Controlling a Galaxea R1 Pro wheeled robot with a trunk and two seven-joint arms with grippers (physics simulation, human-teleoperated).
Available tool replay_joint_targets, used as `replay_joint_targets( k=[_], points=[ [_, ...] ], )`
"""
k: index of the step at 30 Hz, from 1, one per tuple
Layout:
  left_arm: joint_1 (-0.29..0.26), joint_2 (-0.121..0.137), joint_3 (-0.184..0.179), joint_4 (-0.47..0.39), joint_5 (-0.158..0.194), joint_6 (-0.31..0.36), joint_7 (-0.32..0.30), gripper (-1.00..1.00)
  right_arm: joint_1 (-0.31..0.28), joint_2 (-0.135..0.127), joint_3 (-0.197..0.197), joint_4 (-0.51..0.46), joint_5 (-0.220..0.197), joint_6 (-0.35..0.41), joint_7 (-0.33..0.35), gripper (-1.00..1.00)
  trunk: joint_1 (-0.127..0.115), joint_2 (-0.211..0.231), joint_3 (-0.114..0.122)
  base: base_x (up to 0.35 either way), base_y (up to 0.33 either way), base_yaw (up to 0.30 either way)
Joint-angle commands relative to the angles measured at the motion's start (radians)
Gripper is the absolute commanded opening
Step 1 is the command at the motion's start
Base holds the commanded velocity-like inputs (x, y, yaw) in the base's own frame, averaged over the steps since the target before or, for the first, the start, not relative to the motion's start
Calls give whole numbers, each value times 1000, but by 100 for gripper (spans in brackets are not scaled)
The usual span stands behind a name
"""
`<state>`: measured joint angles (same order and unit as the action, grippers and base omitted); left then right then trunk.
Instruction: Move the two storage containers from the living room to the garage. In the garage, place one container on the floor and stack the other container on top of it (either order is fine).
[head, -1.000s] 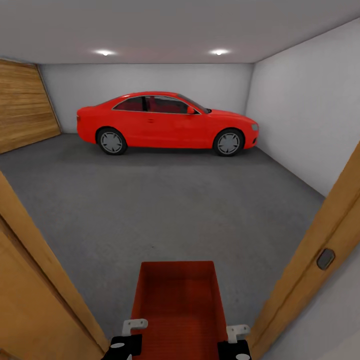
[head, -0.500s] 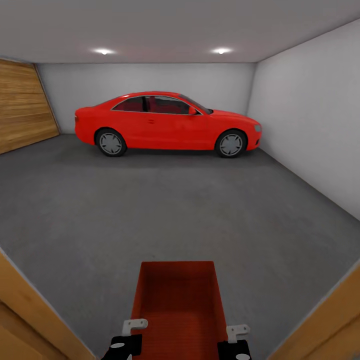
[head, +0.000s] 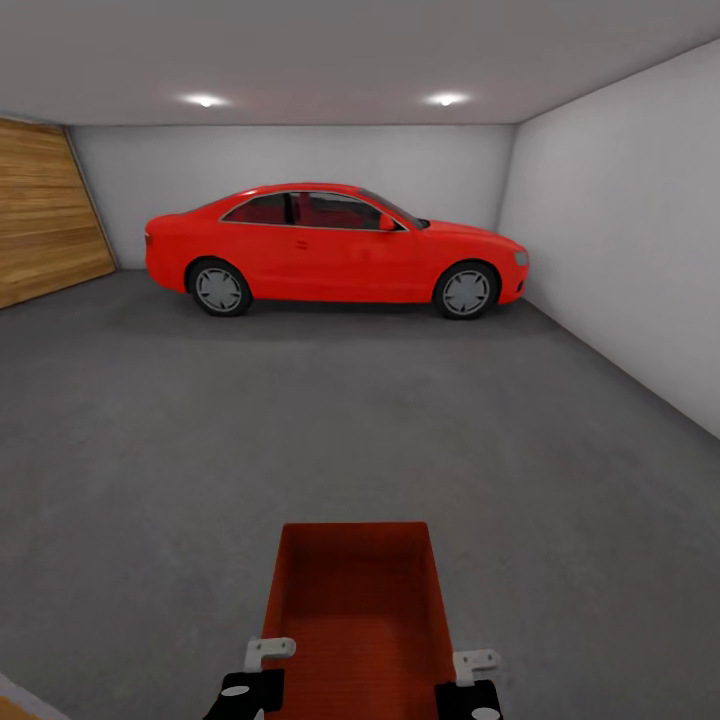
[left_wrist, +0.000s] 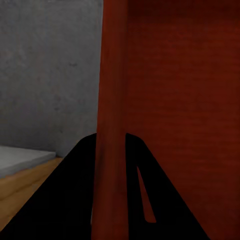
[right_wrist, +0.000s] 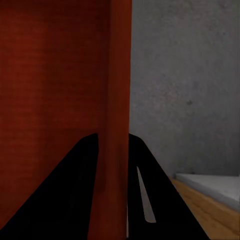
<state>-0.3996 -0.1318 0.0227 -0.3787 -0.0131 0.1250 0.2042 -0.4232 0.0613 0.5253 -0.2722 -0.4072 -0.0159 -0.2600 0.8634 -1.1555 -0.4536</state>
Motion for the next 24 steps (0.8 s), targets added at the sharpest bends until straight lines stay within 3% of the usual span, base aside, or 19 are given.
replay_joint_targets(
  k=[1, 24],
  points=[
    [1, -6, -67, 1, 13, 5, 3, -100, -2, 0, 1, 1, 1, -4, -7, -100, 1, -1, -1, 322, 1, 0],
    [1, -6, -67, 2, 12, 5, 4, -100, -2, 0, 1, 1, 2, -4, -7, -100, 1, -1, -1, 322, 0, 0]
  ],
)
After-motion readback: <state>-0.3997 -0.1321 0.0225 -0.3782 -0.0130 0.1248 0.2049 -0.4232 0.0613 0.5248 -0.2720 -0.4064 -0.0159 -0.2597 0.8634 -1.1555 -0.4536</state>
